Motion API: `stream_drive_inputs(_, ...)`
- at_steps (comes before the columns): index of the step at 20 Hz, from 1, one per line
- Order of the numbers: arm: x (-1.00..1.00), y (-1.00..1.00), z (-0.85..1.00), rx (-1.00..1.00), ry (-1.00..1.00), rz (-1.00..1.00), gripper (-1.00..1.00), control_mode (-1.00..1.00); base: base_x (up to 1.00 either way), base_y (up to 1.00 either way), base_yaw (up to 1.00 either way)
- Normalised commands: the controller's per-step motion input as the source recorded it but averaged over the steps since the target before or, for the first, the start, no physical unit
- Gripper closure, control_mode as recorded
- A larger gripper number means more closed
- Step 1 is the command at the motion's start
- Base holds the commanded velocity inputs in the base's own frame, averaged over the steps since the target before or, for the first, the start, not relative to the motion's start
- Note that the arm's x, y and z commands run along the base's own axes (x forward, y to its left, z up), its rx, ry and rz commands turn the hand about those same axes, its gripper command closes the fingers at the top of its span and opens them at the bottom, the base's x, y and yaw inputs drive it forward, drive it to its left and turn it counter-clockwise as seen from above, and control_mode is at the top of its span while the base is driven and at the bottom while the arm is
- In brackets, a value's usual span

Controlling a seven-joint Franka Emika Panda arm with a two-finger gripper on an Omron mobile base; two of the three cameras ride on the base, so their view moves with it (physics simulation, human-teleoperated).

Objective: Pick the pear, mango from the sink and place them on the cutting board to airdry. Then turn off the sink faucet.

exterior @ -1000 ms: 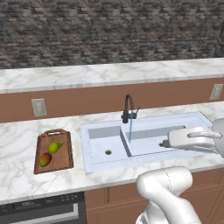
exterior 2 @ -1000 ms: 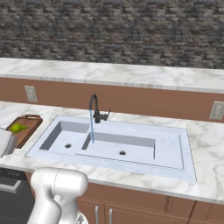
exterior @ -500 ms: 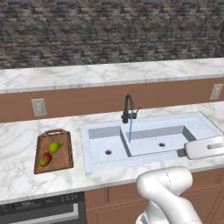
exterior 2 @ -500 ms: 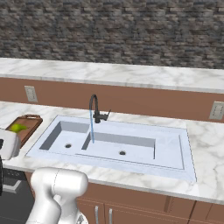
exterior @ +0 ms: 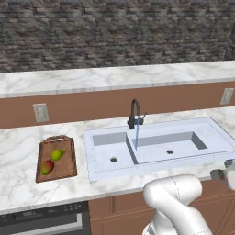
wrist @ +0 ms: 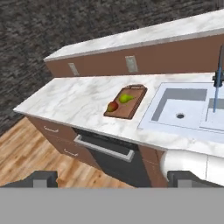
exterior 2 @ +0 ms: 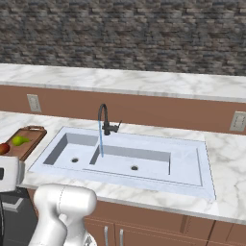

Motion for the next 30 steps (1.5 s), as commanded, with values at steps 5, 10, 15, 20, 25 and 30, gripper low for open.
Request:
stream_drive_inputs(5, -0.12, -0.28, 0.0, -0.03, -0.18, 0.05, -1.0, -1.0, 0.0, 0.0, 0.0)
stream_drive_inputs(10, -0.08, -0.45, 0.0, -0.02, -0.19, 0.11, -1.0, -1.0, 0.0, 0.0, 0.0)
stream_drive_inputs(15, -0.03, -0.32, 0.0, -0.03, -0.18, 0.14, -1.0, -1.0, 0.0, 0.0, 0.0)
stream_drive_inputs(20, 0.0, -0.27, 0.0, -0.02, -0.14, 0.15, -1.0, -1.0, 0.0, 0.0, 0.0)
stream_drive_inputs(25, 0.05, -0.14, 0.0, -0.04, -0.09, 0.18, -1.0, -1.0, 0.0, 0.0, 0.0)
stream_drive_inputs(30, 0.01, -0.08, 0.0, -0.03, -0.13, 0.07, -1.0, -1.0, 0.0, 0.0, 0.0)
